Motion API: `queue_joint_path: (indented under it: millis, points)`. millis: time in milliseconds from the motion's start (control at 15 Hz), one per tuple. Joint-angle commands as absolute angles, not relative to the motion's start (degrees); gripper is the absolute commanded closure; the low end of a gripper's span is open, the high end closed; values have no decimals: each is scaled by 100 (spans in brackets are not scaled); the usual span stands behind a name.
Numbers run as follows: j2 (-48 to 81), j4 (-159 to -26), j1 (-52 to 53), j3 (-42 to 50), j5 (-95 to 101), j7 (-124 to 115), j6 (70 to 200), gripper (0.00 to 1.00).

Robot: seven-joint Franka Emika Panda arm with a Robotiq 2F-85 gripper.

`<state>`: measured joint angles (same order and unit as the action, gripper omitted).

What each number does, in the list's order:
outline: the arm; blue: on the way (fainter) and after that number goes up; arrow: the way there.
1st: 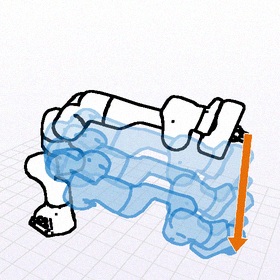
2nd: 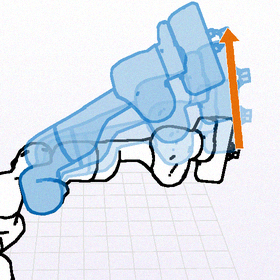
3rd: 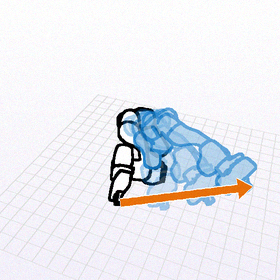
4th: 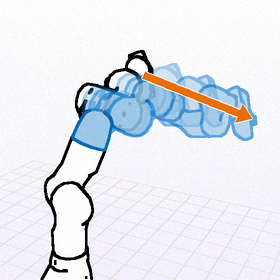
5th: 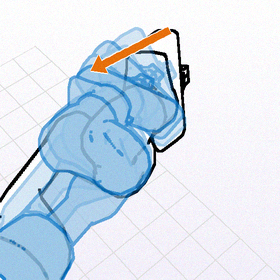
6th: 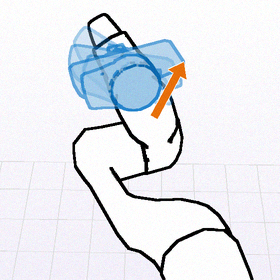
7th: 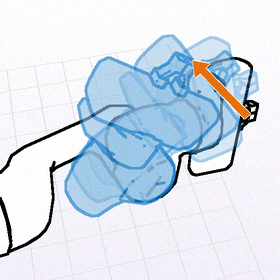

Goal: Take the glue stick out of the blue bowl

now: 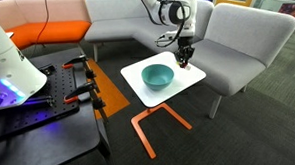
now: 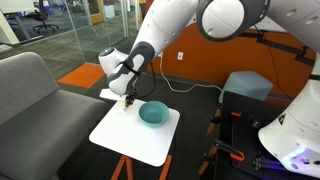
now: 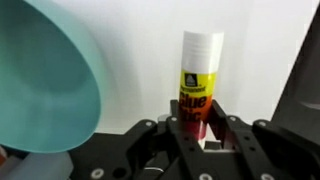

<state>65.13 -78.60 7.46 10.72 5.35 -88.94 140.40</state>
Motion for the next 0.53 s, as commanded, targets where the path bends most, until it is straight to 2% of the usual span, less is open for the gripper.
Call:
queue_joint_path:
  millis: [0,467]
  points:
    - [7003,-7106,667,1035,247,-8647,13747,92]
    - [7558,-6488,610,1051,-7,-8726,13559,92]
